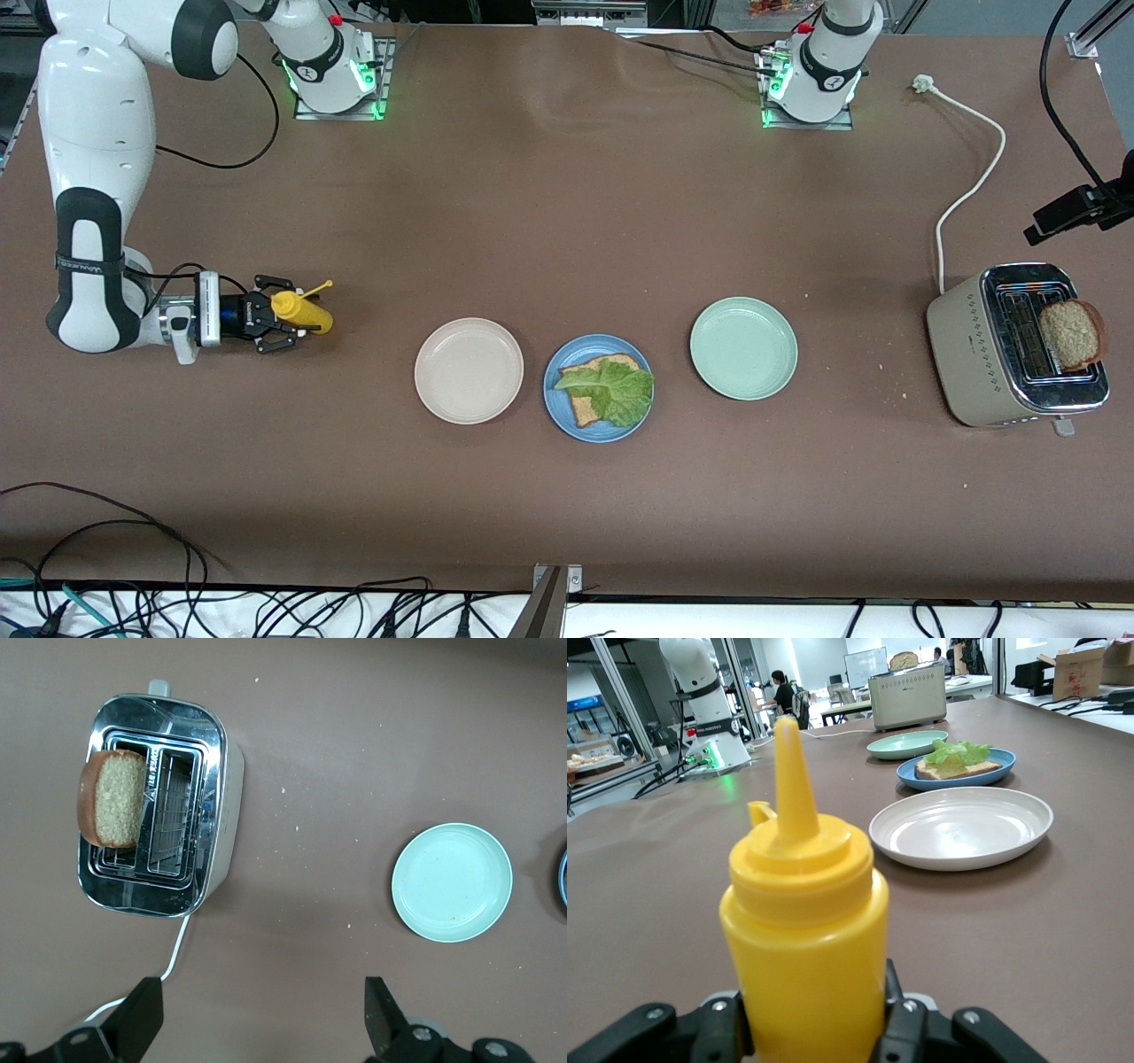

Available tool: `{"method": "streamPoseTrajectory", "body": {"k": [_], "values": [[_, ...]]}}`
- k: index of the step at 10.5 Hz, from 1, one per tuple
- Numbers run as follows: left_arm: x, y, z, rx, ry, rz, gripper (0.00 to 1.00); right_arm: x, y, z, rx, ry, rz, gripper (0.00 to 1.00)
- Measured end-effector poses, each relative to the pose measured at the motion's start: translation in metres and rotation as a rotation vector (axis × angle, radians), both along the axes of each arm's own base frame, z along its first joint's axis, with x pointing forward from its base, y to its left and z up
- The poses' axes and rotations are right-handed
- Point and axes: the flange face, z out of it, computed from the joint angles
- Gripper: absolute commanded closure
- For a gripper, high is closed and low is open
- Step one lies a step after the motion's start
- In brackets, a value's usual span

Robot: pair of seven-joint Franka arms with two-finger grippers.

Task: Make sandwich in blue plate with both arms
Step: 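Grasp the yellow mustard bottle with the right gripper, then lift the mustard bottle and carry it over the beige plate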

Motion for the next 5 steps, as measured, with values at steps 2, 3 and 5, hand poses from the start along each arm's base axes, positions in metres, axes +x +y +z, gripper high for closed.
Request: {"method": "streamPoseTrajectory", "body": {"k": [2, 3, 5], "values": [[0.000, 0.000, 0.000, 0.000, 0.000, 0.000, 0.00, 0.032, 0.017, 0.027, -0.057, 0.021, 0.004, 1.00], [0.000, 0.000, 0.000, 0.000, 0.000, 0.001, 0.00, 0.054, 0.035, 0.053, -0.121, 0.043, 0.001, 1.00], [0.000, 0.001, 0.000, 0.000, 0.000, 0.001, 0.00, 0.094, 0.095, 0.127, -0.290, 0.072, -0.022, 1.00]]}}
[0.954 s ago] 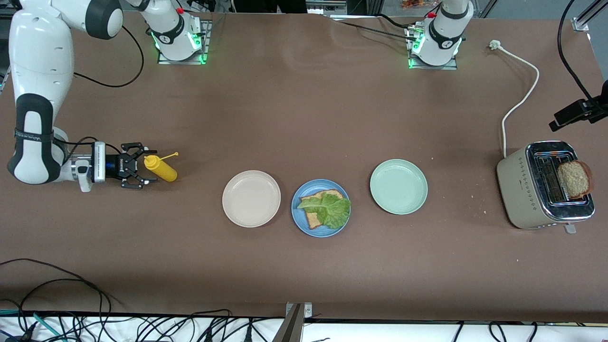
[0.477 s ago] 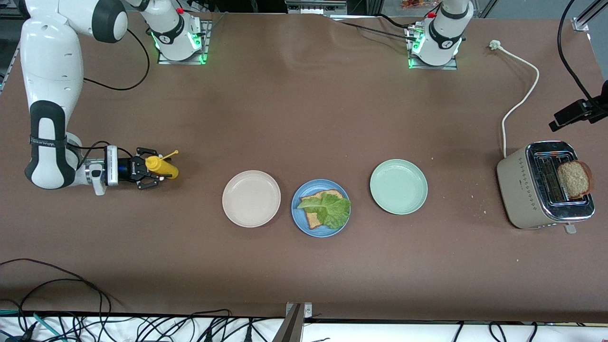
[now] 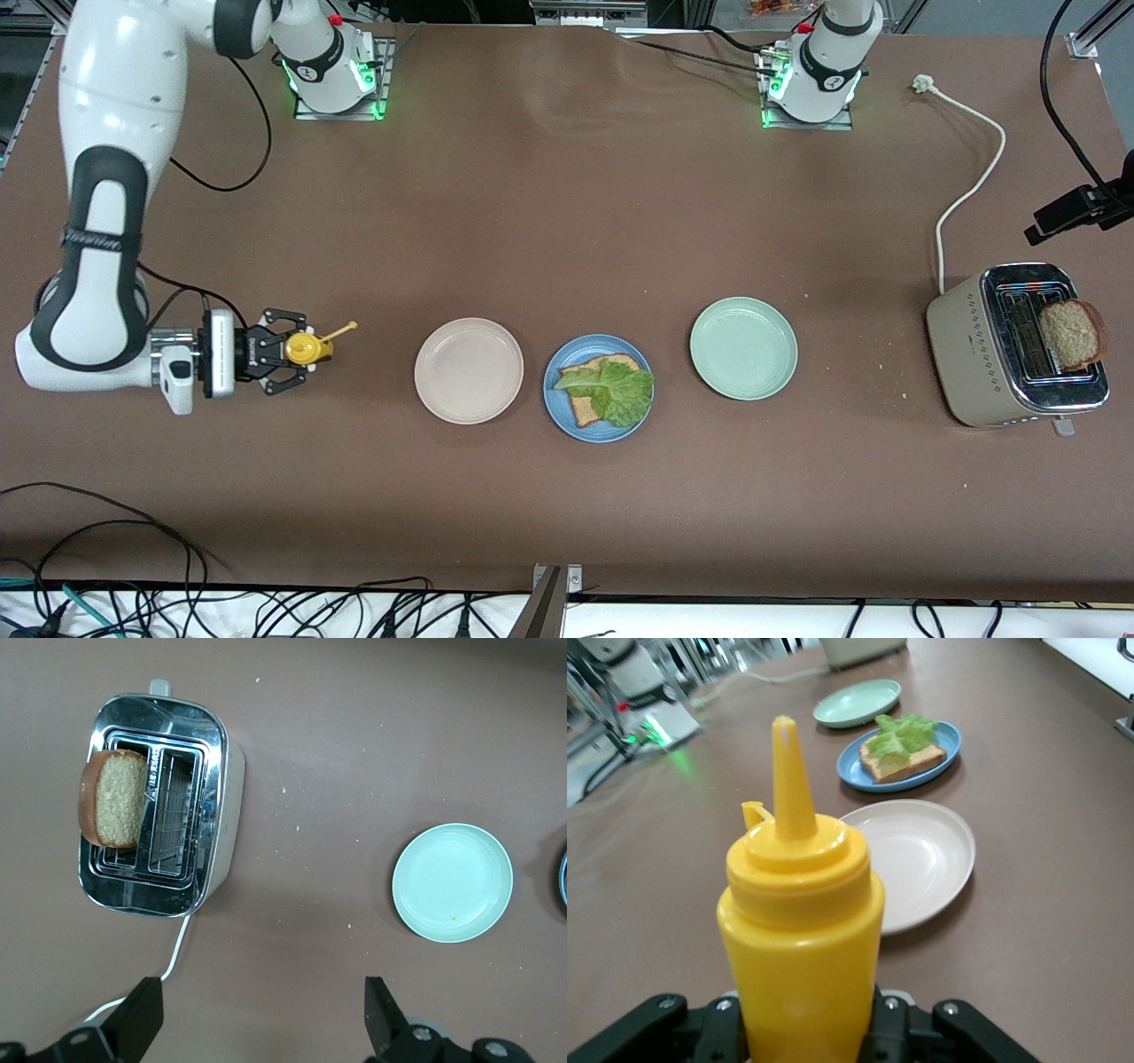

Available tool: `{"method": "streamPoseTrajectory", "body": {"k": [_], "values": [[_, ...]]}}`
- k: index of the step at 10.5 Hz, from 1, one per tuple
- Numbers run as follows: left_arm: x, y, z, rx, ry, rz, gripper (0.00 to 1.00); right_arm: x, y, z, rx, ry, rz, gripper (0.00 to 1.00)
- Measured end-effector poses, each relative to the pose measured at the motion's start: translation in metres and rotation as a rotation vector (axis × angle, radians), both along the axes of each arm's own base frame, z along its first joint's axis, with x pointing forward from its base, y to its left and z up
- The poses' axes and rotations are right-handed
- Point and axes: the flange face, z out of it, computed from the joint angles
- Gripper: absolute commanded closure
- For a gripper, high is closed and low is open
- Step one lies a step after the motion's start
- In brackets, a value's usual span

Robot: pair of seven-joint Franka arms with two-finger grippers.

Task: Make sandwich in blue plate with both arms
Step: 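Lift the mustard bottle and carry it over the beige plate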

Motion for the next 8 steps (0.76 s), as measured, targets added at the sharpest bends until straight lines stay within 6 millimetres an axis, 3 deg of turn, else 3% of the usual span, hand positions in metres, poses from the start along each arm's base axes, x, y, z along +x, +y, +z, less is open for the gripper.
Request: {"method": "streamPoseTrajectory", "body": {"k": [1, 3, 5, 8], "values": [[0.000, 0.001, 0.000, 0.000, 0.000, 0.001, 0.00, 0.014, 0.044, 0.036, -0.088, -0.010, -0.015, 1.00], [0.000, 0.002, 0.000, 0.000, 0.000, 0.003, 0.00, 0.023, 0.135, 0.081, -0.278, -0.025, -0.055, 1.00], [0.000, 0.002, 0.000, 0.000, 0.000, 0.004, 0.00, 0.016, 0.214, 0.100, -0.461, -0.051, -0.101, 1.00], [0.000, 0.003, 0.000, 0.000, 0.001, 0.005, 0.00, -0.010, 0.298, 0.101, -0.685, -0.092, -0.171, 1.00]]}}
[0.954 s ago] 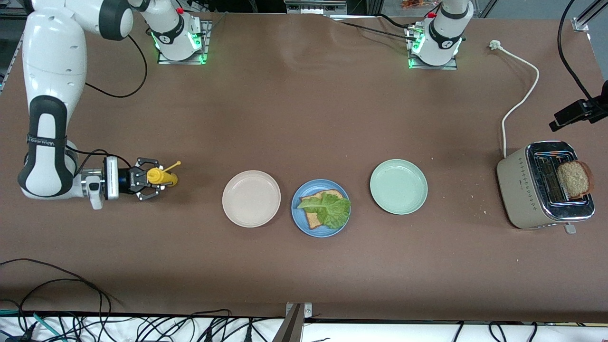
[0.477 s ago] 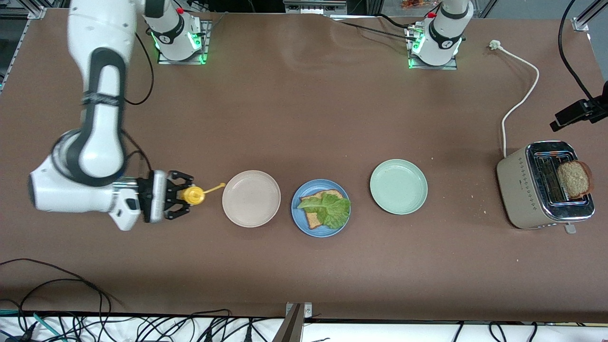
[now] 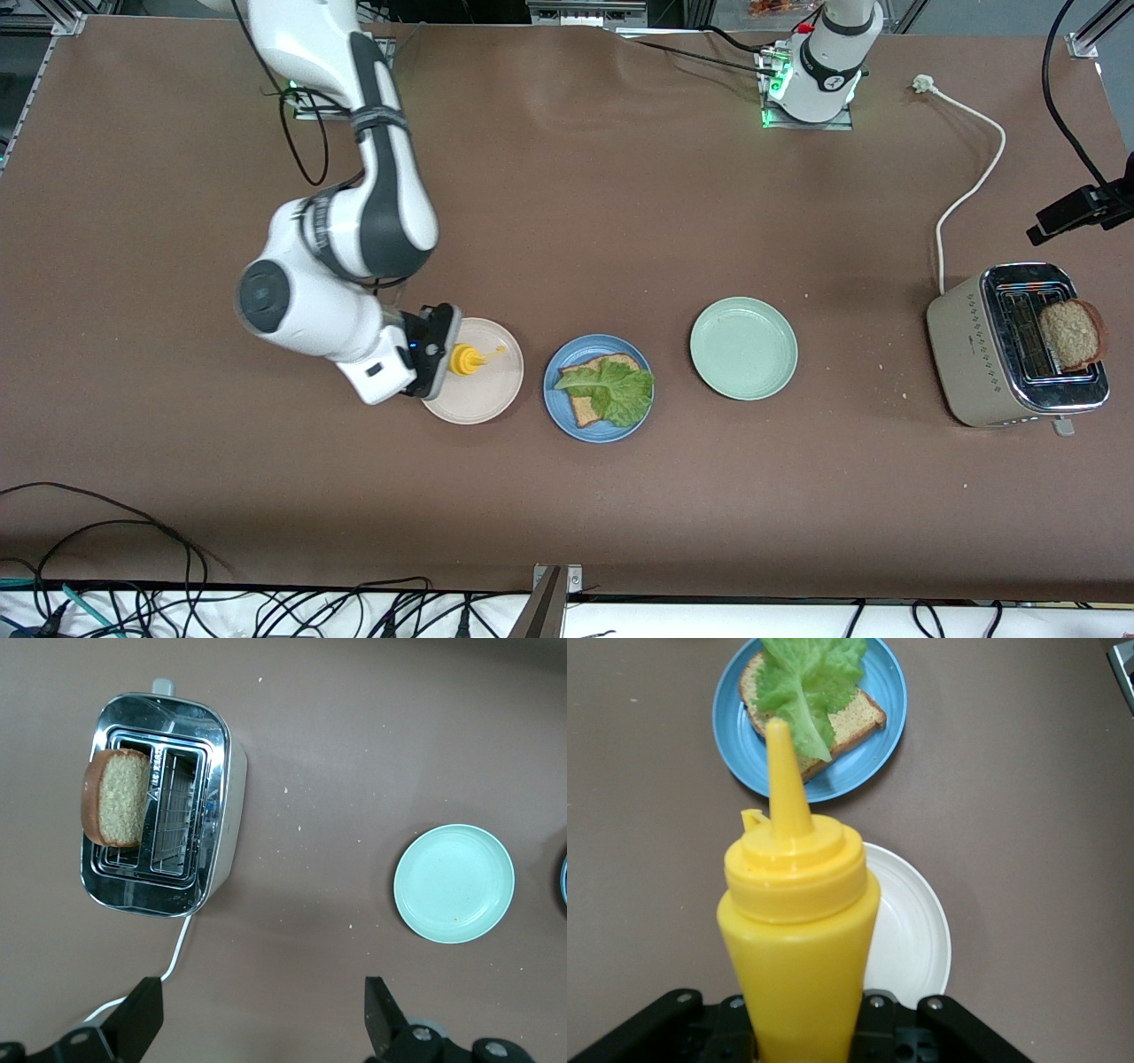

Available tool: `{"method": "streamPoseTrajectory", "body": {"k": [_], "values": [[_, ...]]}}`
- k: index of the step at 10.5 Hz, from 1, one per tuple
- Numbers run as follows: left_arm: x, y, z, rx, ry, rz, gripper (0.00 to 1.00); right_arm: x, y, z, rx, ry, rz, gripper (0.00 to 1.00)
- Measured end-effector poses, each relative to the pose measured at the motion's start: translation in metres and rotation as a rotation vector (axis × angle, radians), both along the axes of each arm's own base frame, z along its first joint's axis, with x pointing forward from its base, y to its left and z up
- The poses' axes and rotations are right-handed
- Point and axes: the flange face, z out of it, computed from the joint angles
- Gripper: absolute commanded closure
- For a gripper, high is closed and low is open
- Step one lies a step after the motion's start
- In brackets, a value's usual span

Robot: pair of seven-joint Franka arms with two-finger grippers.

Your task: Make sandwich in blue plate with both arms

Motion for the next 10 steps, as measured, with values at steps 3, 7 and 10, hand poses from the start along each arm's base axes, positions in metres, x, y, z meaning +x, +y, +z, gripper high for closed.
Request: {"method": "streamPoseTrajectory", "body": {"k": [3, 7, 10], "values": [[0.000, 0.000, 0.000, 0.000, 0.001, 0.000, 0.00, -0.037, 0.083, -0.018, -0.262, -0.126, -0.011, 1.00], [0.000, 0.001, -0.001, 0.000, 0.001, 0.001, 0.00, -0.100, 0.168, -0.047, -0.594, -0.347, -0.103, 1.00], [0.002, 0.003, -0.005, -0.002, 0.008, 0.004, 0.00, -0.115, 0.185, -0.078, -0.720, -0.466, -0.133, 1.00]]}}
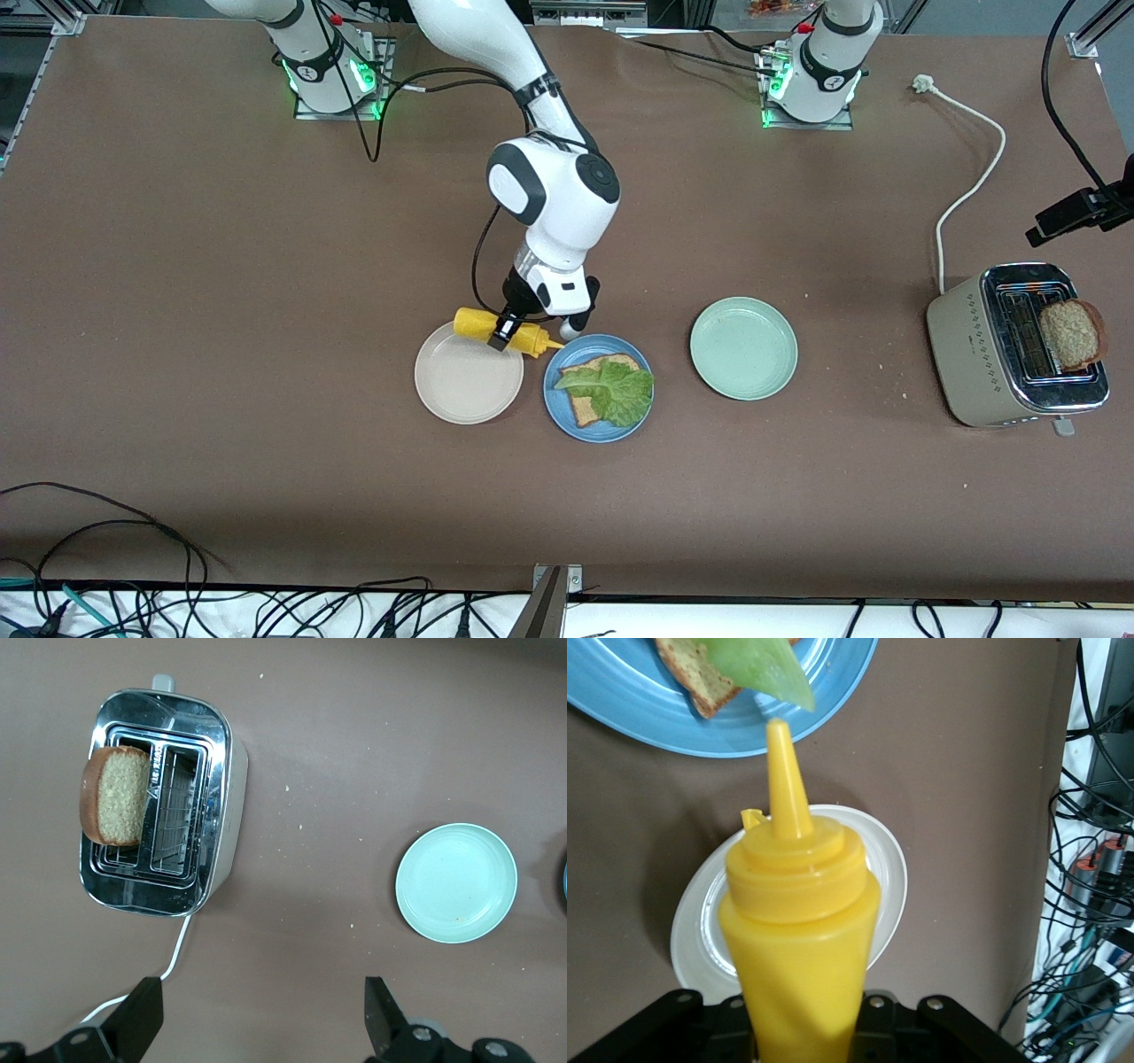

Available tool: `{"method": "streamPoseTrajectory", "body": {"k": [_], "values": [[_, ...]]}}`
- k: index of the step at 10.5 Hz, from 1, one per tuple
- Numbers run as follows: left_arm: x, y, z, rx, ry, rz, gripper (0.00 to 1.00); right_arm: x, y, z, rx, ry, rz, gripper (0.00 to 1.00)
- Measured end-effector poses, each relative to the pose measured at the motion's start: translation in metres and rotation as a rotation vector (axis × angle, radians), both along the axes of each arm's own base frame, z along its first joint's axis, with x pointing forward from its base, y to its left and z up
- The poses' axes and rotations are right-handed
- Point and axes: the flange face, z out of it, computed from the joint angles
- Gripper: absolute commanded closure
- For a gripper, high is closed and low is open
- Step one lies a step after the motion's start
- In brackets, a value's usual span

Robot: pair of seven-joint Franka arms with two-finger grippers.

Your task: Make sandwich in blue plate with both arms

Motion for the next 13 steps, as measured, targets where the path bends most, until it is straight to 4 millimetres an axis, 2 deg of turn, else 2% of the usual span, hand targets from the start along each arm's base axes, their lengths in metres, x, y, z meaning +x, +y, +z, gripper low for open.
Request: {"method": "streamPoseTrajectory", "body": {"k": [2, 5, 8, 13], "values": [[0.002, 0.011, -0.008, -0.004, 0.009, -0.005, 0.00, -0.004, 0.004, -0.025, -0.100, -0.045, 0.043, 1.00], [0.012, 0.054, -0.032, -0.021, -0.004, -0.046, 0.00, -0.019, 0.017, -0.051, -0.243, -0.093, 0.144, 1.00], [0.020, 0.078, -0.055, -0.029, -0.008, -0.076, 0.00, -0.030, 0.030, -0.055, -0.352, -0.142, 0.231, 1.00], [0.027, 0.140, -0.109, -0.049, -0.003, -0.148, 0.00, -0.041, 0.039, -0.074, -0.525, -0.196, 0.360, 1.00]]}}
